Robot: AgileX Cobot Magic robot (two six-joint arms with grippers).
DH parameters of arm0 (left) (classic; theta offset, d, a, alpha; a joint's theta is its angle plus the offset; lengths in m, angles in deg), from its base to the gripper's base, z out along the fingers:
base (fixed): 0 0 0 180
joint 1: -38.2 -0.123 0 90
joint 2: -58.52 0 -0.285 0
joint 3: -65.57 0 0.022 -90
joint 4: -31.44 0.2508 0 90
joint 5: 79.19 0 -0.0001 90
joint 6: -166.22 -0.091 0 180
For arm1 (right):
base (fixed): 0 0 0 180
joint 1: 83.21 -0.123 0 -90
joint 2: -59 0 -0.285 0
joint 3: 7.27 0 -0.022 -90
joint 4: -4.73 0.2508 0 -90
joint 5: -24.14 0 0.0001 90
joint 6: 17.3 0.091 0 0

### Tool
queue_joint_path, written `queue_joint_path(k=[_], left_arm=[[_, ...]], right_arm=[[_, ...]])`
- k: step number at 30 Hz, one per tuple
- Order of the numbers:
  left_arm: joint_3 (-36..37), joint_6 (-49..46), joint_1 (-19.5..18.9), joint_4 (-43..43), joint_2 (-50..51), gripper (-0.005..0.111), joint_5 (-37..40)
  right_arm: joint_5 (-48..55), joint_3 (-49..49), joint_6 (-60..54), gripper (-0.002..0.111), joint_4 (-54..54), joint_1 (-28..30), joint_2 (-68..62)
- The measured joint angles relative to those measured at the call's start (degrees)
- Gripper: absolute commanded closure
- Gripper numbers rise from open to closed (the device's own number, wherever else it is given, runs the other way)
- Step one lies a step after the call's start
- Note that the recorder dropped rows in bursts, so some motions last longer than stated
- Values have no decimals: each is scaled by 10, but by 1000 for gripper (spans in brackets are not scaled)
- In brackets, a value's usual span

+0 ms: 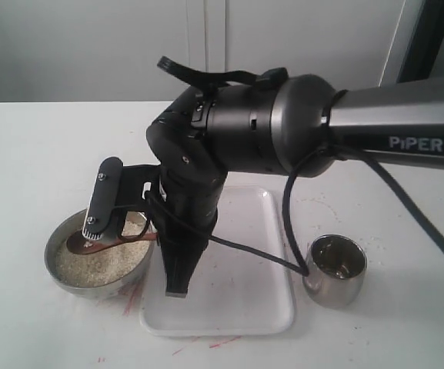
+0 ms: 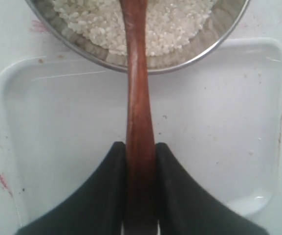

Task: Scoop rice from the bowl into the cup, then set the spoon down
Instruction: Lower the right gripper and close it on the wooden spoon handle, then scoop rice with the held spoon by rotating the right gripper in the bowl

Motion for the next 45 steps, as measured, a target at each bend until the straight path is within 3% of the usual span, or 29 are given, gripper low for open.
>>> queue_joint_path(k=[13, 24, 28, 45], left_arm=[[0, 0, 0, 0, 0, 92, 0], [0, 0, 0, 0, 0, 92, 0], [0, 0, 0, 0, 0, 92, 0], [0, 0, 0, 0, 0, 92, 0]], right_arm=[[70, 0, 3, 103, -129, -45, 38], [126, 6, 67, 103, -344, -119, 38], [130, 6, 81, 108, -392, -127, 38], [167, 10, 117, 108, -523, -151, -30]])
